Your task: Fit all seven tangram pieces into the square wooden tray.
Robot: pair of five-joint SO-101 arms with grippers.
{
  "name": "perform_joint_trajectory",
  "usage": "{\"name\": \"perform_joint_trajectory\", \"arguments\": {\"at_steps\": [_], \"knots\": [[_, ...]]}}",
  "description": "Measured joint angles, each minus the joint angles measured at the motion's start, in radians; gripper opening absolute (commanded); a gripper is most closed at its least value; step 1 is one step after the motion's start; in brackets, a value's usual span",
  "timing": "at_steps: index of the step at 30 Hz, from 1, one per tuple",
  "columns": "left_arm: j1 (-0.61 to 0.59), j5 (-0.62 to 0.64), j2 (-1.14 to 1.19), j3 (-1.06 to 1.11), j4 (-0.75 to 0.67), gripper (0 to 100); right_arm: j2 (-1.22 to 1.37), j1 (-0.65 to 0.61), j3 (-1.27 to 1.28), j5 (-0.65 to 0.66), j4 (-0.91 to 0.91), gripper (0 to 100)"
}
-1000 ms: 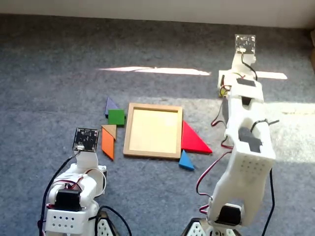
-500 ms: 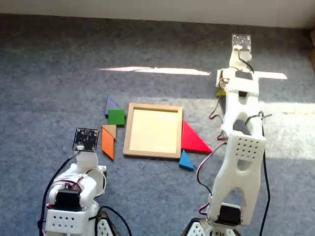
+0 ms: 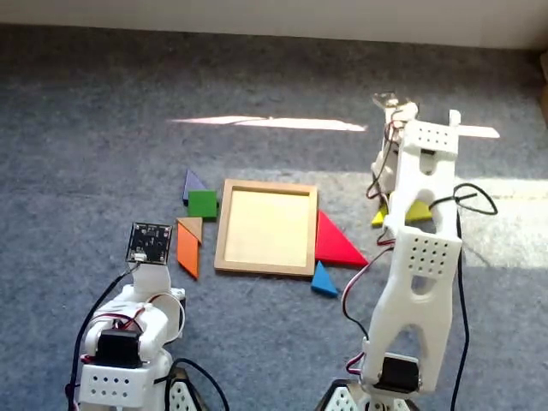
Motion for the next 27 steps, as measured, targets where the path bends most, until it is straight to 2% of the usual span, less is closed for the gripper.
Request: {"name": "perform_joint_trajectory", "arguments": {"at_steps": [8, 18, 27], "knots": [[0.000, 0.000, 0.000, 0.000, 0.000, 1, 0.000, 0.011, 0.000, 0.149, 0.037, 23.8], [0.000, 0.000, 0.000, 0.000, 0.000, 1, -0.002, 0.023, 0.017, 0.172, 0.037, 23.8], [0.000, 0.000, 0.000, 0.000, 0.000, 1, -0.201, 0.006, 0.384, 0.181, 0.037, 23.8]]}}
